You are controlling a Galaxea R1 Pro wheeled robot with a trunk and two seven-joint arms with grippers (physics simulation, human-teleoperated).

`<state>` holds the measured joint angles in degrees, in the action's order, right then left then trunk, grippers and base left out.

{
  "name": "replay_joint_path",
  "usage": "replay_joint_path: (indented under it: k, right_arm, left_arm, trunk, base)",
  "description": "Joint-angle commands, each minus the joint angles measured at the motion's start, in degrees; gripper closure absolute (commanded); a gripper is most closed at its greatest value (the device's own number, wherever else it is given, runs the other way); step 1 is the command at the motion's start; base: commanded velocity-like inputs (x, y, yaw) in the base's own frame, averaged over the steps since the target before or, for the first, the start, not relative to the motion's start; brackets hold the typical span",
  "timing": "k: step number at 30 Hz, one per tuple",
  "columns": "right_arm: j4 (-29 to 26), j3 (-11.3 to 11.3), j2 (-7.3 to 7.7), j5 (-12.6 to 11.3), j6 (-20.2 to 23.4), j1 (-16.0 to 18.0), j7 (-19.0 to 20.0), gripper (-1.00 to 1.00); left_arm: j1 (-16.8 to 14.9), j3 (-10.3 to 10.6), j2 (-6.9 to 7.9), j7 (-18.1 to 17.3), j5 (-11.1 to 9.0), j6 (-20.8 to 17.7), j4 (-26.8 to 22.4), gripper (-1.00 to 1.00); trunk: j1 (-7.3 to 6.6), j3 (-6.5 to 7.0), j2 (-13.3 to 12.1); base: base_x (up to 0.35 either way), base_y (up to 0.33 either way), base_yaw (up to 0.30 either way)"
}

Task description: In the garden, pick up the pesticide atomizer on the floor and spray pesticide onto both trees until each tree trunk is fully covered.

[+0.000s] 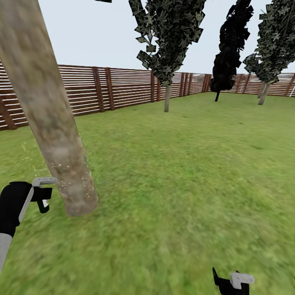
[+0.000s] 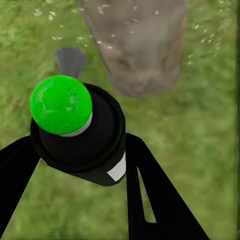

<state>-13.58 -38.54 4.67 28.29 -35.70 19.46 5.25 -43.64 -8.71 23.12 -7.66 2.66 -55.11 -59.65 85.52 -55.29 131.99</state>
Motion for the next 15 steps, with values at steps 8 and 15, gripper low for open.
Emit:
replay_joint_path:
  k: [8, 15]
  right_arm:
    - [0.05, -0.48, -0.01, 0.01, -0.22, 0.05, 0.55, -1.0]
    - [0.05, -0.48, -0.01, 0.01, -0.19, 0.05, 0.55, -1.0]
  left_arm:
    - [-0.05, -0.25, 0.05, -0.25, 0.32, -0.18, 0.85, 1.0]
    - [-0.04, -0.33, 0.08, -0.25, 0.33, -0.18, 0.86, 1.0]
  trunk:
    - [0.0, -0.05, 0.02]
    - [0.0, -0.05, 0.02]
  base:
    - [0.109, -0.251, 0.006]
    - [0.005, -0.268, 0.251]
